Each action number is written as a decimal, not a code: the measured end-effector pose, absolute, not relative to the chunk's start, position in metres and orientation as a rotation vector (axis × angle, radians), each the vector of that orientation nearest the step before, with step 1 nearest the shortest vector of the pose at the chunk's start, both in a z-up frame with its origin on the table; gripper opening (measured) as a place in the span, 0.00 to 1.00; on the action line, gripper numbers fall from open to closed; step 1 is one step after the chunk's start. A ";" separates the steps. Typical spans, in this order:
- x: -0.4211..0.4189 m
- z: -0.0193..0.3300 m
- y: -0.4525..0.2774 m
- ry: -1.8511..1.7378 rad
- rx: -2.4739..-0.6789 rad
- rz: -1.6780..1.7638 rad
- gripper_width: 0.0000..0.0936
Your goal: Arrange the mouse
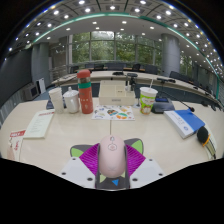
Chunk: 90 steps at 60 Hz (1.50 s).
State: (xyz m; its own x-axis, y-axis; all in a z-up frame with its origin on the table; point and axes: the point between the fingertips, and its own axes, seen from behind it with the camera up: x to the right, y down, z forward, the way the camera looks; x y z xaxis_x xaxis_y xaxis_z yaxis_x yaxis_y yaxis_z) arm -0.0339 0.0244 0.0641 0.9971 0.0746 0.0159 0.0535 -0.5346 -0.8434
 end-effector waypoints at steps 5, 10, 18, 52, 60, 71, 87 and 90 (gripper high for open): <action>-0.037 0.033 0.030 -0.090 -2.172 0.001 0.36; -0.035 0.012 0.032 -0.079 -2.192 -0.030 0.40; -0.036 -0.008 0.023 -0.068 -2.255 -0.014 0.52; -0.048 0.178 -0.182 -0.014 -2.133 -0.080 0.91; -0.049 0.219 -0.258 0.000 -2.098 -0.099 0.91; -0.058 0.246 -0.327 0.025 -2.086 -0.083 0.91; -0.065 0.257 -0.362 0.014 -2.076 -0.083 0.91; -0.069 0.258 -0.363 0.010 -2.073 -0.070 0.91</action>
State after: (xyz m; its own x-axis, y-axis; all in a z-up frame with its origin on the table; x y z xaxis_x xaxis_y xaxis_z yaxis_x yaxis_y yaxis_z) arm -0.0689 -0.3629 0.2580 0.9983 -0.0363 0.0456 0.0224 -0.4825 -0.8756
